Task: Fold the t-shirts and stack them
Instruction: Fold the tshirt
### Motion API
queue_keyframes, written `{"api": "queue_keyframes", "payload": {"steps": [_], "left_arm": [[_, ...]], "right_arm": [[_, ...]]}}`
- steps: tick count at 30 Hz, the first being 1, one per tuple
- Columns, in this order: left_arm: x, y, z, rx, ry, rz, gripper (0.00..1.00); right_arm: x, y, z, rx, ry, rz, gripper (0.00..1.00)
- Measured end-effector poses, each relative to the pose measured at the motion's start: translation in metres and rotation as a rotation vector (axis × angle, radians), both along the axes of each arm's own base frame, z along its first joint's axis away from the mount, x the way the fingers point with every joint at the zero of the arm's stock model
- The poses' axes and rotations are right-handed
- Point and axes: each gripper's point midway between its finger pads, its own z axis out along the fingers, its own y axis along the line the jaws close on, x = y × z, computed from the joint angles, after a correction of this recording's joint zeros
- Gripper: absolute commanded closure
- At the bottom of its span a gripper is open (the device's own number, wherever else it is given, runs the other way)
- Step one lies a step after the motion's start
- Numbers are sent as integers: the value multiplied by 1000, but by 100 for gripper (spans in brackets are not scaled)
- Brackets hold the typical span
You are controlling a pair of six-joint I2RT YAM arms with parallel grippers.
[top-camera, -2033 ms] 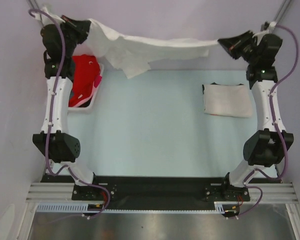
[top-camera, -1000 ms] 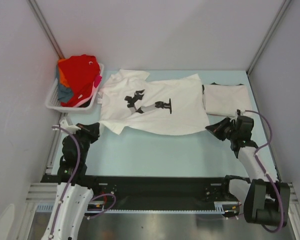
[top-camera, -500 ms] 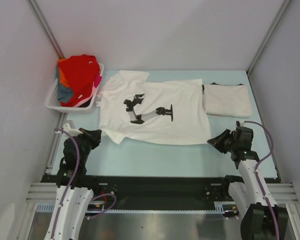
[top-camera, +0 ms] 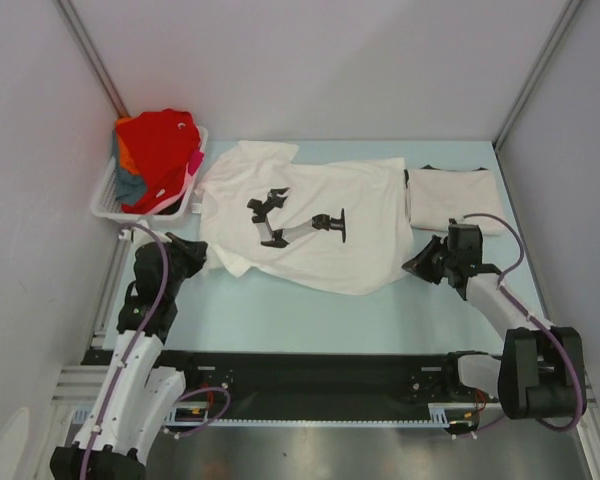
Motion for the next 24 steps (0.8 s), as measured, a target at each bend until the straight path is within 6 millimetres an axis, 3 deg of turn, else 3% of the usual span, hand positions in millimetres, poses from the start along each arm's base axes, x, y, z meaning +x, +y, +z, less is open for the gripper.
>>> {"api": "queue_keyframes", "payload": {"steps": [5, 9, 17, 24], "left_arm": [[22, -1, 23, -2, -50, 6, 99], [43, -1, 24, 0, -47, 11, 99], [92, 4, 18, 20, -10, 59, 100], [135, 1, 33, 20, -44, 64, 100]], "right_arm": [[45, -5, 38, -6, -100, -28, 100], [77, -9, 58, -2, -143, -49, 100], [121, -29, 57, 12, -116, -110, 100], [148, -36, 49, 39, -92, -144, 100]]}}
